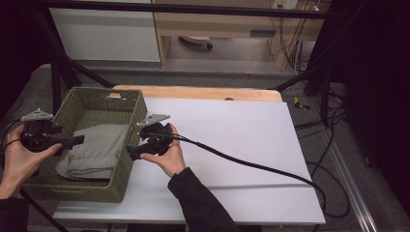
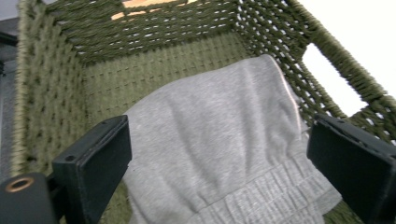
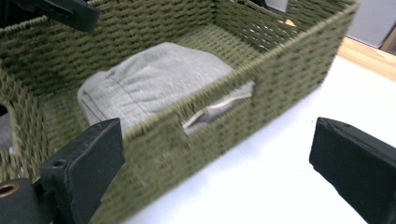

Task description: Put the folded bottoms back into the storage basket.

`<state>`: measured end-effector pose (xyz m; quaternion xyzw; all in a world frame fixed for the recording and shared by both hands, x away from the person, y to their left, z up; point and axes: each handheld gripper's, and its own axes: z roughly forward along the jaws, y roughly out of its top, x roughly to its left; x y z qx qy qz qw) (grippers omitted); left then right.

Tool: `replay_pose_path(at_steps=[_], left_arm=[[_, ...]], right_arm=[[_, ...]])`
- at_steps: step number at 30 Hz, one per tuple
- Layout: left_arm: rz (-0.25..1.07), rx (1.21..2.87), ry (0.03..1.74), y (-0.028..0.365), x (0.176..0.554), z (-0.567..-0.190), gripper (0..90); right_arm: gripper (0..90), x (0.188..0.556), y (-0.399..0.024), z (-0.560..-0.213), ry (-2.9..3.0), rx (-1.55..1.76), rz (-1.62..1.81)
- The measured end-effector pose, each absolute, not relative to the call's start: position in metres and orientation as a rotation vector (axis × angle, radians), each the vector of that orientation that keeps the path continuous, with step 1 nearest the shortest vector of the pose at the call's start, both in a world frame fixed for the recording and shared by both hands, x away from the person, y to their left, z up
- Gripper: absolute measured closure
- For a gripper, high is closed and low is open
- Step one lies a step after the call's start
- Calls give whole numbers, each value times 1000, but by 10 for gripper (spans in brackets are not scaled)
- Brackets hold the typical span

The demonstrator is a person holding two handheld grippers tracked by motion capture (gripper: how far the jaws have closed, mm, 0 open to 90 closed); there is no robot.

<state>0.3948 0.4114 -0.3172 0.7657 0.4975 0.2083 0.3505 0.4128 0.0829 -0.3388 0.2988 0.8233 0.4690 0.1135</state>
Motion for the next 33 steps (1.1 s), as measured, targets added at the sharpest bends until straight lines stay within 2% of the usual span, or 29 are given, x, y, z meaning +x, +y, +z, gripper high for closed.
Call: replay_pose_path(at_steps=[33], left_arm=[[479,2066,1071,330,390,-318,56]], right_arm=[[40,410,-32,-352,2404,900,1359]])
